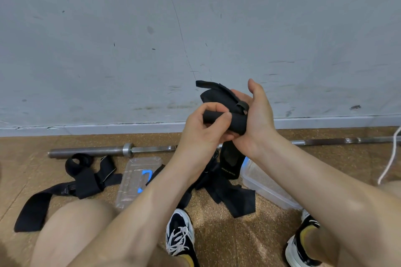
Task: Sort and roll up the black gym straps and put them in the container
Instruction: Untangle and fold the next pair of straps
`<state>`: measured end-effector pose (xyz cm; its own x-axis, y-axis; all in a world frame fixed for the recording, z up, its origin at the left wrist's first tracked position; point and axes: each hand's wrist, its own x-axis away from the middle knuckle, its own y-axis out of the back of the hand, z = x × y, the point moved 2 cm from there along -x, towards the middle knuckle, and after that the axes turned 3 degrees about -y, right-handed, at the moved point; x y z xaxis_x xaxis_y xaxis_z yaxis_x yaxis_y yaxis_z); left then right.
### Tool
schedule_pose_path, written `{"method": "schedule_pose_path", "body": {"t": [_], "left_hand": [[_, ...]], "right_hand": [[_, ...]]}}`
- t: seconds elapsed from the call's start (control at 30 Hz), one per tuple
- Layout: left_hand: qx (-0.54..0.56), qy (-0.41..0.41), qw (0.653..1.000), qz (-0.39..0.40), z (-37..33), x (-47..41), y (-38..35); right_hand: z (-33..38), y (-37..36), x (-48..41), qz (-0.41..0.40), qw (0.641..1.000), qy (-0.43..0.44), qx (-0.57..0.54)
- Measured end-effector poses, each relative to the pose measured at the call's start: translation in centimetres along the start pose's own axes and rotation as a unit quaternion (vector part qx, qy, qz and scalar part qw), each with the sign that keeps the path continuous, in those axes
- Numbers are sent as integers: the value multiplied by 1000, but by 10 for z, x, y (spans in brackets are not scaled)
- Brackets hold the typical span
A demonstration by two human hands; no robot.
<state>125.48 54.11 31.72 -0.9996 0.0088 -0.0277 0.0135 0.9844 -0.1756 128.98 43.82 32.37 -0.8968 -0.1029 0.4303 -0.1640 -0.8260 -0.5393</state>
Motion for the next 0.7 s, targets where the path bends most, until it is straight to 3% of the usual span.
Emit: {"method": "schedule_pose_path", "body": {"t": [0.2, 0.4, 0.6, 0.7], "left_hand": [[-54, -24, 998, -22, -10, -3, 8], [-103, -40, 993, -47, -26, -7, 38], [-249, -62, 966, 41, -28, -4, 37], [-276, -54, 958, 56, -30, -4, 40]], "right_hand": [[6, -4, -2, -2, 997, 66, 34], [21, 0, -1, 93, 984, 122, 89], [13, 4, 5, 184, 957, 102, 198], [6, 5, 2, 177, 946, 94, 255]]}}
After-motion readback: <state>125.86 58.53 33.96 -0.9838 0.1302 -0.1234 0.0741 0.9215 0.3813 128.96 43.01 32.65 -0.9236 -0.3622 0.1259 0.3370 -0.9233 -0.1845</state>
